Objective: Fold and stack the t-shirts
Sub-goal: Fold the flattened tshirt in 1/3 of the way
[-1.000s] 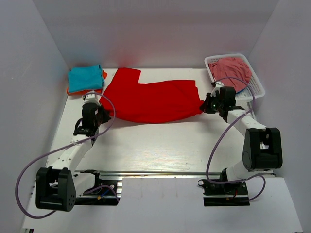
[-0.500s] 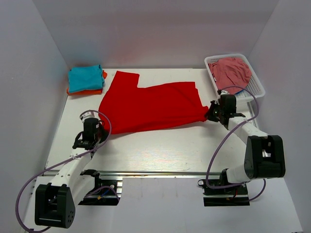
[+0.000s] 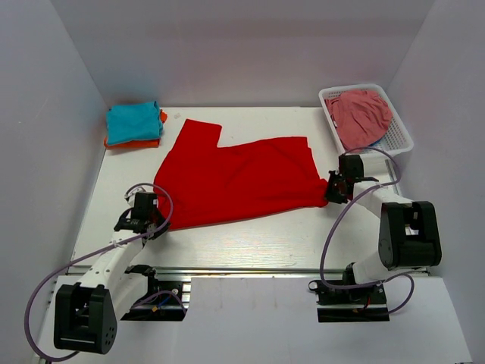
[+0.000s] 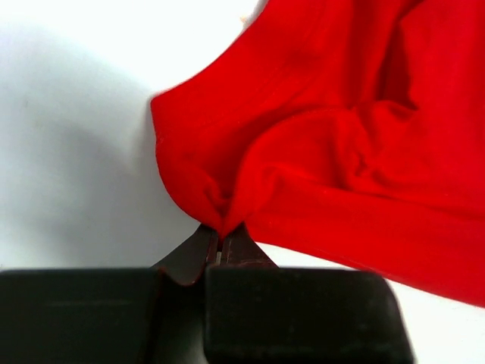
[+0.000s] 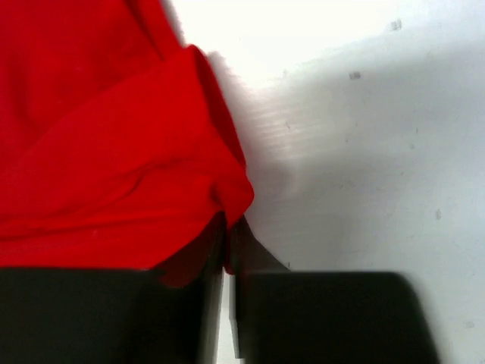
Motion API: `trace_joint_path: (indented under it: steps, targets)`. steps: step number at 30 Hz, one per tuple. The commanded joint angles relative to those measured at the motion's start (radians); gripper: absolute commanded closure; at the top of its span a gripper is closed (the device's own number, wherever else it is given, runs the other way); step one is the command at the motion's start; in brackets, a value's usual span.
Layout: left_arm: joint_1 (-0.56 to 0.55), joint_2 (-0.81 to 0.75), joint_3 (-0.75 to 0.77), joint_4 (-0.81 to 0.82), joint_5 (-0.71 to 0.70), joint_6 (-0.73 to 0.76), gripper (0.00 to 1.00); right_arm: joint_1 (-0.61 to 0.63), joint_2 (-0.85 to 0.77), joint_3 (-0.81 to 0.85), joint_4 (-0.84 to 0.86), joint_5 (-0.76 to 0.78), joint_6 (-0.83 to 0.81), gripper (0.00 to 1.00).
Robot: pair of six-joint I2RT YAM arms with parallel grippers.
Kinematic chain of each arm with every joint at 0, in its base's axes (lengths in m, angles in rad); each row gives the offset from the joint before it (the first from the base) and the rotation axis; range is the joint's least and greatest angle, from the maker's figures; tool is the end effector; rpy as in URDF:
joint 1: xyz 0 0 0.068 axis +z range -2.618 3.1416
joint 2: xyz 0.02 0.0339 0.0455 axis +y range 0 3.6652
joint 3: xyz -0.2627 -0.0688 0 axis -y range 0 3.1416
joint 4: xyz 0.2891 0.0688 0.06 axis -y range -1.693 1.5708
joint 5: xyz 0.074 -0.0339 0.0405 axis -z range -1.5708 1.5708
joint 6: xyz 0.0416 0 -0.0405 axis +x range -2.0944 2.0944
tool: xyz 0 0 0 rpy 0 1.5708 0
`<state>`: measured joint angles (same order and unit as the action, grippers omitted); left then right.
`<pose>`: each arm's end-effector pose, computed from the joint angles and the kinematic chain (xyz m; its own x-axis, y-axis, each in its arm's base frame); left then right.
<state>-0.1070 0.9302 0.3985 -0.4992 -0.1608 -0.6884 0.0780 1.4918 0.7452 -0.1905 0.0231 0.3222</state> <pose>0.2013 -0.0149 0.1306 -0.6736 -0.5584 -0.4842 -0.5236 0.8229 -0.2205 0.3198 0.0240 0.1299 -0.7824 0.2564 -0.5675 0.1934 0.9663 0.1698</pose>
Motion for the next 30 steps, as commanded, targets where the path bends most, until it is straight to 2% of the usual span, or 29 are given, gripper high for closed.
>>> trace_joint_path:
  steps: [1, 2, 3, 5, 6, 8, 9, 13, 18, 21, 23, 25, 26, 30]
  targets:
    - [0.001, 0.013, 0.003, -0.107, -0.055, -0.034, 1.0, -0.007, 0.019, 0.029, -0.05, 0.089, 0.018, 0.78]
    - [0.001, 0.027, 0.014, -0.13, -0.065, -0.068, 1.0, -0.009, 0.019, 0.031, -0.102, 0.127, 0.029, 0.68]
    - [0.001, 0.045, 0.014, -0.16, -0.065, -0.077, 0.98, -0.011, 0.016, 0.026, -0.121, 0.171, 0.05, 0.53]
    - [0.001, 0.064, 0.023, -0.16, -0.008, -0.077, 0.82, -0.009, -0.002, 0.022, -0.179, 0.216, 0.078, 0.32]
    - [0.001, 0.073, 0.039, -0.176, 0.007, -0.077, 0.45, -0.009, -0.008, 0.022, -0.188, 0.225, 0.089, 0.1]
    - [0.001, 0.091, 0.085, -0.209, 0.02, -0.088, 0.23, -0.011, -0.045, 0.026, -0.223, 0.253, 0.087, 0.1]
    - [0.001, 0.101, 0.103, -0.231, 0.011, -0.088, 0.0, -0.006, -0.053, 0.035, -0.228, 0.258, 0.081, 0.1]
    - [0.001, 0.091, 0.236, -0.335, -0.054, -0.112, 0.0, -0.003, -0.139, 0.066, -0.221, 0.181, 0.029, 0.1]
    - [0.001, 0.068, 0.364, -0.345, -0.106, -0.091, 0.0, 0.006, -0.226, 0.092, -0.143, 0.026, -0.046, 0.1]
    - [0.001, 0.068, 0.364, -0.237, -0.065, -0.028, 0.0, 0.012, -0.225, 0.085, -0.078, -0.08, -0.09, 0.1]
    - [0.001, 0.093, 0.364, -0.112, -0.013, 0.007, 0.0, 0.022, -0.199, 0.092, -0.05, -0.129, -0.109, 0.16]
    - [-0.008, 0.12, 0.332, -0.027, 0.068, 0.036, 0.0, 0.025, -0.159, 0.106, -0.021, -0.147, -0.112, 0.24]
    - [-0.008, 0.139, 0.323, 0.057, 0.102, 0.046, 0.0, 0.028, -0.134, 0.109, -0.015, -0.15, -0.118, 0.31]
    - [-0.008, 0.29, 0.312, 0.203, 0.251, 0.075, 0.0, 0.037, -0.061, 0.143, -0.01, -0.108, -0.13, 0.32]
